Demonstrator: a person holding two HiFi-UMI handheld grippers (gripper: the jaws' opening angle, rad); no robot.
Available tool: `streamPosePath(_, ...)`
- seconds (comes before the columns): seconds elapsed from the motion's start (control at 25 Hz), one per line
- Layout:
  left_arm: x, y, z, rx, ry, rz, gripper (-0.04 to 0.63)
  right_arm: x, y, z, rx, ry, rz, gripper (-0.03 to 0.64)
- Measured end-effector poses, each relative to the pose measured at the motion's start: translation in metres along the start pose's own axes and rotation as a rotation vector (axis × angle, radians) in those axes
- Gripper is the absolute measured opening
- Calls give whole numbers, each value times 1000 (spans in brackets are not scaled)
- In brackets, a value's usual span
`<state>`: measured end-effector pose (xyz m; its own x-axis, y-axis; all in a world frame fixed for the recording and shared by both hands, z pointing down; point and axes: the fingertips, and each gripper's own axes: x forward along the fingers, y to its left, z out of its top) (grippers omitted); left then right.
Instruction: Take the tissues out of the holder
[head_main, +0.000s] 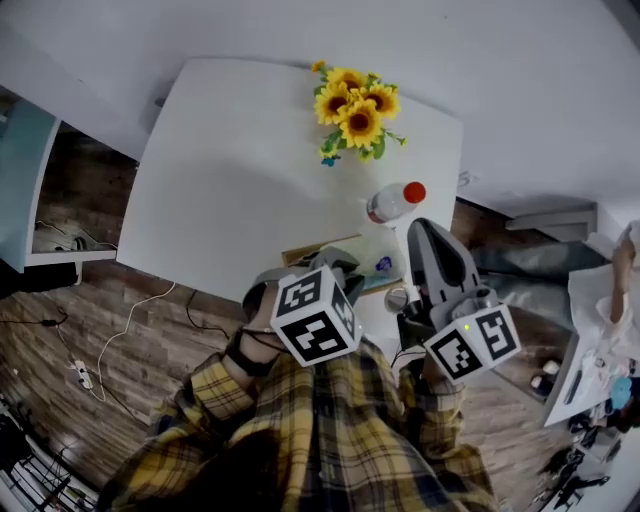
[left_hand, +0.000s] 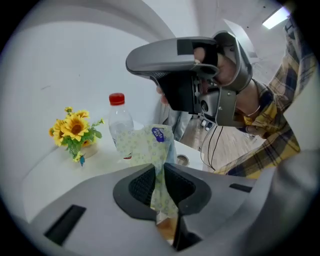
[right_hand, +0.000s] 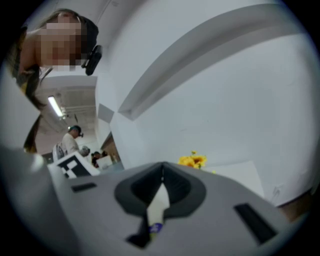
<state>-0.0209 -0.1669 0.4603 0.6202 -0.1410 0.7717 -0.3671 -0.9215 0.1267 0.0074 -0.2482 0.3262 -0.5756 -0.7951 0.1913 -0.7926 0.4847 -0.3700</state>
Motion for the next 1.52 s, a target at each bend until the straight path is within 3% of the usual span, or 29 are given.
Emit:
streamPosePath(0.56,-88,57,61,-33,-301,231,55,2,-7,40,-92,-42,-22,12)
streamPosePath(0.84,-138,79,99,-94,-604,300,55,9,-2,44,-105,-41,-4,12)
streamPosePath(1.08,-173,85,125,-88,-804,371,55,17,10,43,-103,-40,40,12)
streamPosePath(1.52,-172,84,123,-124,-811,367,55,21,21,40,-109,-34,68,11)
